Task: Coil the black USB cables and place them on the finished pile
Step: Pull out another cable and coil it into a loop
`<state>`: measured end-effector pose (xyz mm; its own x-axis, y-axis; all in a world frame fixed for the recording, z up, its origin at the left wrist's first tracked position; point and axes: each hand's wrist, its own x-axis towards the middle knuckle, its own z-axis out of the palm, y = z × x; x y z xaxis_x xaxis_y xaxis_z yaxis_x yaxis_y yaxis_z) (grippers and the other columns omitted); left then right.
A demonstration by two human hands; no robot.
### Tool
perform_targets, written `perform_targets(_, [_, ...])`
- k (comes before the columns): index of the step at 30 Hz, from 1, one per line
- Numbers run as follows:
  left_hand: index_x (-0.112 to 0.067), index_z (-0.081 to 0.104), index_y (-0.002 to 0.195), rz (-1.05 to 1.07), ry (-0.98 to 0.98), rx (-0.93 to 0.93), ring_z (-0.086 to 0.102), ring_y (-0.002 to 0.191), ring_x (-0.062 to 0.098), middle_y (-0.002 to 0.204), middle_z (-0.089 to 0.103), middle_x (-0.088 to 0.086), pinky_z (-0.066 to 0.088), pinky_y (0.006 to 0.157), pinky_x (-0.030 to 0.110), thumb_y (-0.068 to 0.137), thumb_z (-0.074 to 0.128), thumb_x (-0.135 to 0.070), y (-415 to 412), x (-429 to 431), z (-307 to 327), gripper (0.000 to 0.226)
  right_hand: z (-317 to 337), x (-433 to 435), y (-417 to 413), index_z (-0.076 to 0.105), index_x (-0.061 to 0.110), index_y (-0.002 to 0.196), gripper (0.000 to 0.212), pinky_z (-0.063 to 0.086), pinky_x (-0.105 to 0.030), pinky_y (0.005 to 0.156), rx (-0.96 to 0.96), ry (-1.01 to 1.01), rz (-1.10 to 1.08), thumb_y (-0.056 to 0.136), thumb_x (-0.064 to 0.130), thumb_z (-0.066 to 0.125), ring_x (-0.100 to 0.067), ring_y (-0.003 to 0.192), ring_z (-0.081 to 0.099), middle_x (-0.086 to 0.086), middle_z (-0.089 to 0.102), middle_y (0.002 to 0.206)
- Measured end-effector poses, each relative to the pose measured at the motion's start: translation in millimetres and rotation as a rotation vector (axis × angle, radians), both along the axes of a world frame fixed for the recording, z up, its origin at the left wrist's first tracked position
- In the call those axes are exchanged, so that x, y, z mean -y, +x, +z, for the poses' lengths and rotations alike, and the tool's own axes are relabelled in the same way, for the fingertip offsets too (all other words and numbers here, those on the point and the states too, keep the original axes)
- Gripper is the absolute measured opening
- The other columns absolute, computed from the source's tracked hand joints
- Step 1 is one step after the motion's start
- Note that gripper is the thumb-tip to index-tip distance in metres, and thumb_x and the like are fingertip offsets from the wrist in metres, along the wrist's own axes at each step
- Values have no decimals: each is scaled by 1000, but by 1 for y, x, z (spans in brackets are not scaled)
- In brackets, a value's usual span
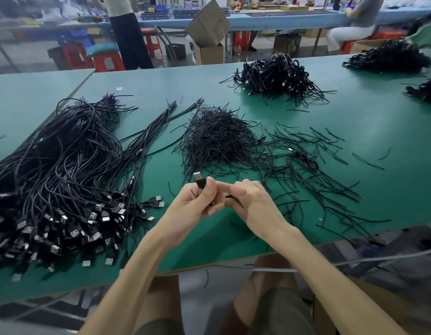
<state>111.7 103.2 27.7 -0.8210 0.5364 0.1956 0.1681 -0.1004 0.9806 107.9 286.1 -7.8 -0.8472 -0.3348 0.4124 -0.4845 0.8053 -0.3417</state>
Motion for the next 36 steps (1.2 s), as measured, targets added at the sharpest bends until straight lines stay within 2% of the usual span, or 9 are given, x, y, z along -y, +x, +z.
perform_targets(3, [-13,76,104,-11,-3,-70,28,57,12,60,32,-5,35,65,14,104,34,-57,5,2,5,61,-8,-5,-7,66,13,83,12,51,-41,76,-28,82,-43,93,9,59,-27,73,55,1,54,72])
perform_targets(6, [-16,74,90,-41,-33,-68,25,52,14,56,33,-7,29,56,19,103,36,-61,5,12,10,61,-18,-22,-22,72,12,100,23,39,-34,91,61,50,-135,99,6,49,-25,95,59,-1,68,96])
perform_targets(11, [-22,69,72,-82,-362,-64,28,48,10,51,36,-8,27,51,18,105,39,-53,-2,41,2,54,-11,-51,-38,71,7,113,24,44,-41,103,126,-79,-333,102,1,51,-27,115,56,-7,69,114])
perform_targets(15, [-20,70,70,21,-610,-45,34,45,11,48,41,-6,31,51,22,98,42,-57,-6,49,-10,55,-7,-52,-49,71,3,115,22,20,-36,125,95,-79,-382,101,1,53,-30,126,54,-9,68,119])
perform_targets(17, [-18,72,71,55,-737,10,38,42,9,46,45,-6,34,50,21,95,42,-61,-9,53,-13,59,-7,-51,-55,71,3,113,22,22,-35,124,73,-124,-388,101,-1,53,-27,120,56,-8,68,117])
perform_targets(20, [-15,73,73,89,-891,79,46,42,8,47,54,-3,40,50,15,103,43,-54,-11,64,-14,58,-8,-52,-60,71,5,109,22,39,-27,101,89,-245,-431,102,0,51,-23,119,52,-6,66,116])
perform_targets(27, [-11,74,95,391,-389,153,56,55,17,72,65,-1,39,44,21,107,46,-34,-15,43,-17,38,6,-26,-46,72,5,107,16,44,-30,103,-202,-382,-246,100,1,58,-16,111,55,-4,67,107])
perform_targets(32, [-7,71,112,279,-71,407,73,90,22,102,76,9,56,66,27,103,46,-47,-35,15,-21,48,-7,16,-24,69,-3,108,16,40,-37,114,-295,-132,167,95,-8,62,-28,112,56,-12,65,111])
perform_targets(36, [5,61,128,113,110,683,63,101,23,121,70,22,58,86,34,103,47,-51,-51,3,-25,63,-15,33,-16,65,-2,114,24,46,-41,105,-236,-130,242,93,-13,60,-30,114,56,-12,62,115])
